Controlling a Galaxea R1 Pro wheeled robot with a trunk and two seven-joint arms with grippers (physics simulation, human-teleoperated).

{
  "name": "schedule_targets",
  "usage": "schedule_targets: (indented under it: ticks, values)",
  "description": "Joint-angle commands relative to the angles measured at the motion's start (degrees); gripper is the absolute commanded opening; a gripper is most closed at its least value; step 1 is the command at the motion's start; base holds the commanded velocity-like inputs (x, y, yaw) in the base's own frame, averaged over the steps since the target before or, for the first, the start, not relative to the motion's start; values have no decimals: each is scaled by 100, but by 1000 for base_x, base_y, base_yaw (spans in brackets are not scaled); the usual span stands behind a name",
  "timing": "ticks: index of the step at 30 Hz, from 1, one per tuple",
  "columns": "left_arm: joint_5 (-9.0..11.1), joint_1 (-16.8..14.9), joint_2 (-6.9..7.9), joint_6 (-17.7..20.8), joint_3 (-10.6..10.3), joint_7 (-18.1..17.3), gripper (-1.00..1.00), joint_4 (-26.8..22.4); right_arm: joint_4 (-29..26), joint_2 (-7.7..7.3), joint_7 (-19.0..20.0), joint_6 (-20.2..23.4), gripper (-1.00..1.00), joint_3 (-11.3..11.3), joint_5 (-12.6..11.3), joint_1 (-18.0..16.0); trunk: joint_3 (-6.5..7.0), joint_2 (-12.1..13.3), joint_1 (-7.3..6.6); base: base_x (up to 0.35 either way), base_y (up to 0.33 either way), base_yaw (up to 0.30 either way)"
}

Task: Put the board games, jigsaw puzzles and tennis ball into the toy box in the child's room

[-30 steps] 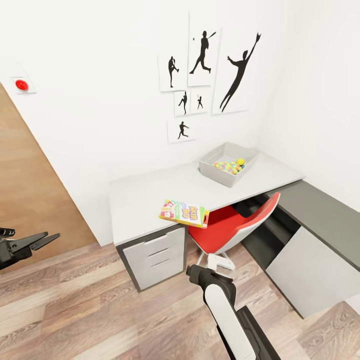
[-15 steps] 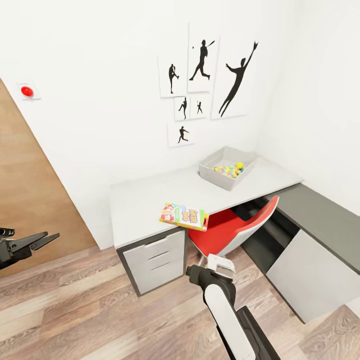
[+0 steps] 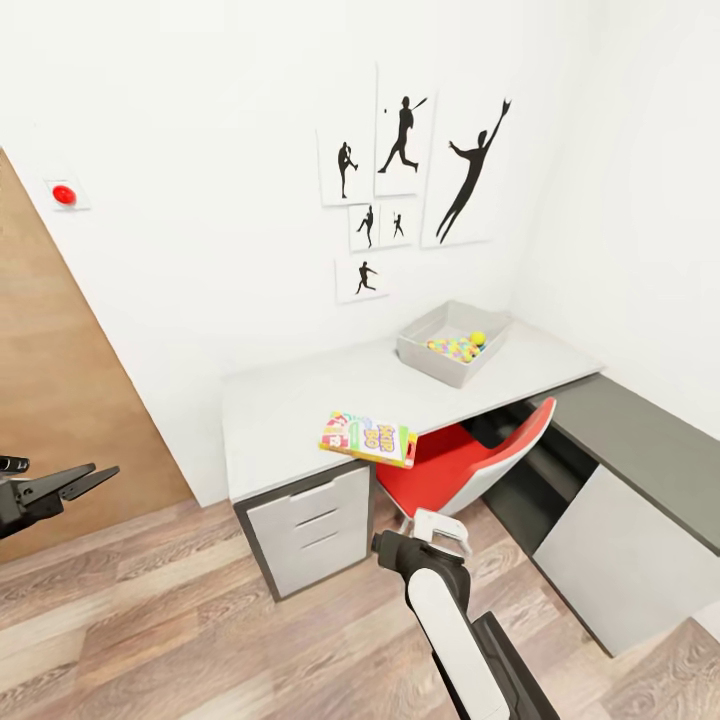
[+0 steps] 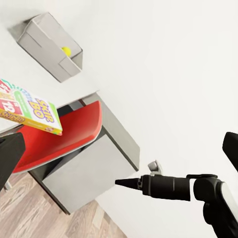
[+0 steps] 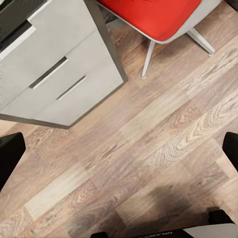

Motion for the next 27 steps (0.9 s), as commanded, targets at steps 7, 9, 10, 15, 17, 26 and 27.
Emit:
schedule_targets:
  ticks: [7, 9, 10, 15, 17, 26, 27]
  values:
    - [-9, -4, 2, 61, 0, -24, 100, 1, 21, 10, -53, 33, 100, 4, -42, -7, 55, -11, 4, 0, 0, 0]
    - [-6, -4, 6, 61, 0, -24, 100, -2, 26, 11, -53, 33, 100, 6, -38, -7, 75, -11, 4, 0, 0, 0]
    - [-6, -4, 10, 61, 0, -24, 100, -1, 27, 13, -53, 33, 100, 8, -39, -7, 84, -11, 4, 0, 0, 0]
    - [-10, -4, 39, 61, 0, -24, 100, -1, 29, 19, -53, 32, 100, 17, -41, -7, 132, -11, 4, 0, 0, 0]
    - [-9, -4, 42, 61, 0, -24, 100, 0, 29, 19, -53, 33, 100, 28, -40, -7, 151, -11, 4, 0, 0, 0]
    - [-12, -4, 46, 61, 0, -24, 100, 1, 29, 20, -53, 33, 100, 46, -41, -7, 237, -11, 4, 0, 0, 0]
    - [-12, -4, 46, 61, 0, -24, 100, 1, 29, 20, -53, 33, 100, 47, -41, -7, 246, -11, 4, 0, 0, 0]
